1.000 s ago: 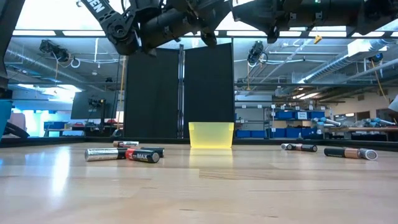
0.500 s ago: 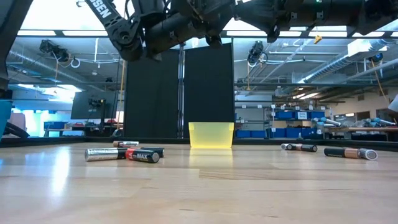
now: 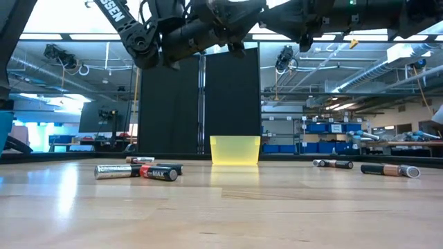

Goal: Sort batteries
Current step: Put the silver battery into the blue bin, then put the golden battery into the red bin

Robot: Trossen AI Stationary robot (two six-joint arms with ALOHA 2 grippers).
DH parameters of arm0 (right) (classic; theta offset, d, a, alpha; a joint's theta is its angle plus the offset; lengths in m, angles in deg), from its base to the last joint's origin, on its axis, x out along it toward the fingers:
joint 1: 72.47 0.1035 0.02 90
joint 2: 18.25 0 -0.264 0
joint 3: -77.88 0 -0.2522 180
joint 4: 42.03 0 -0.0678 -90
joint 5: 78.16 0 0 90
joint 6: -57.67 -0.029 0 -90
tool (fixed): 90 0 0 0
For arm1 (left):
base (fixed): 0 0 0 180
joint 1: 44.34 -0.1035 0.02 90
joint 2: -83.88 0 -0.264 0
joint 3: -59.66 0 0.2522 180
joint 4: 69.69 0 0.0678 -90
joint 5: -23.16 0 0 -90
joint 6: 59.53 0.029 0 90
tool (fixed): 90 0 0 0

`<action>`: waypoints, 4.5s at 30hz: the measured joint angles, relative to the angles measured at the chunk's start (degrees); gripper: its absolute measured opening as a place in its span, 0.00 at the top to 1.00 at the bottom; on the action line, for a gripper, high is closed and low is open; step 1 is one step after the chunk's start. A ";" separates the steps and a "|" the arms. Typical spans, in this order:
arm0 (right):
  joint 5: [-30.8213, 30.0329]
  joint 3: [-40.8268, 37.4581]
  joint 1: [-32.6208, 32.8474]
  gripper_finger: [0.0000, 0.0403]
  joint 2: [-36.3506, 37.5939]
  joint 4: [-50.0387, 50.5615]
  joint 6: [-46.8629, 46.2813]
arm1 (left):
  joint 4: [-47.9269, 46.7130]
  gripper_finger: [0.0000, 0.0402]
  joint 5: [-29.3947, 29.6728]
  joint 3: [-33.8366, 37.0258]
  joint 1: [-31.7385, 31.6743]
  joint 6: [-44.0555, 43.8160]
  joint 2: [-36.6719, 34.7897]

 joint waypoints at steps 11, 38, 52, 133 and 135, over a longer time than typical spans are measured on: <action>-3.53 -0.05 -0.60 0.58 0.02 6.49 -0.67 | -33.91 0.86 -4.28 0.00 0.11 14.25 -13.85; -2.93 -0.11 -5.96 0.97 0.04 24.74 -9.42 | -114.82 0.86 25.66 -0.07 34.39 -14.43 -37.00; 0.11 -0.11 -7.21 0.97 0.04 24.71 -7.65 | -116.27 0.86 36.48 6.26 56.00 -47.26 -35.57; 4.15 -0.07 -9.51 0.81 0.02 22.76 -8.77 | -113.31 0.97 40.22 4.90 55.92 -39.35 -27.19; 4.17 -0.07 -9.51 0.81 0.02 22.74 -7.89 | -111.09 0.97 43.52 6.40 55.61 -39.29 -29.68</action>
